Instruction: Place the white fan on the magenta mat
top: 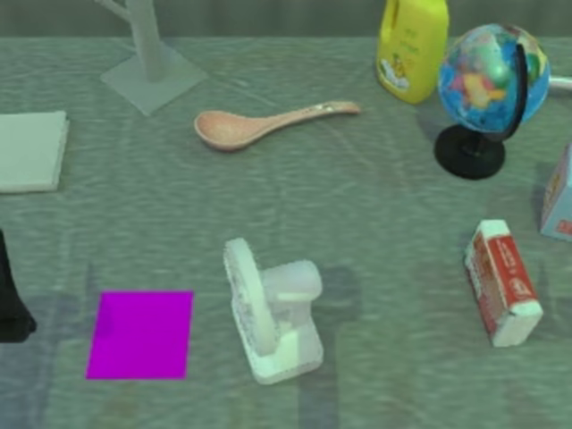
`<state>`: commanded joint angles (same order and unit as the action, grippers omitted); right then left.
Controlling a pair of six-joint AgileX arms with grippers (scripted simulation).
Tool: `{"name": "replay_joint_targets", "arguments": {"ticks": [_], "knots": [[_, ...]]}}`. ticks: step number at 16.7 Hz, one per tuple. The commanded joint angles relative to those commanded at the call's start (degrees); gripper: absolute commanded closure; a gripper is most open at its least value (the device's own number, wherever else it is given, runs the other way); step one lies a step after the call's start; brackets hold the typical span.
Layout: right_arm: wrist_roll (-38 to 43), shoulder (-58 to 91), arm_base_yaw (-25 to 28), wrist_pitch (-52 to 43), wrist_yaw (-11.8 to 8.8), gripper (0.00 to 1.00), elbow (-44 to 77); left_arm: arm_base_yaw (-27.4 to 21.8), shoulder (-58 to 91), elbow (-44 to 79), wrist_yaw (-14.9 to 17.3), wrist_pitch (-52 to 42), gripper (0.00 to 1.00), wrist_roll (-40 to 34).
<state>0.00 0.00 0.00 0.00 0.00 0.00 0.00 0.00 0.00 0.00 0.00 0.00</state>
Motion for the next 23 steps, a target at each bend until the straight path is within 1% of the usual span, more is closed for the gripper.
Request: {"name": "replay_joint_targets", "arguments": {"ticks": [2,4,6,8,12,19,23], "knots": [[0.0,0.0,0.0,0.0,0.0,0.0,0.0,0.0,0.01,0.01,0.0,-0.01,0.0,0.0],[0.0,0.0,0.0,0.0,0.0,0.0,0.0,-1.02,1.78,1.7,0.07,-1.76,0.0,-1.25],[0.0,0.0,0.0,0.0,0.0,0.0,0.0,-3.19,6.01,5.74,0.11,-5.93,0.0,-4.15],[0.0,0.0,0.0,0.0,0.0,0.0,0.0,-6.22,12.67,11.92,0.08,-12.13,0.0,-8.43],[0.0,0.0,0.0,0.0,0.0,0.0,0.0,-13.94,32.4,29.89,-0.04,-27.53,0.0,-19.83],[0.0,0.0,0.0,0.0,0.0,0.0,0.0,-29.04,73.09,67.7,-0.02,-55.06,0.0,-41.82],[0.0,0.0,0.0,0.0,0.0,0.0,0.0,-36.25,91.82,84.2,-0.02,-68.88,0.0,-52.17]]}}
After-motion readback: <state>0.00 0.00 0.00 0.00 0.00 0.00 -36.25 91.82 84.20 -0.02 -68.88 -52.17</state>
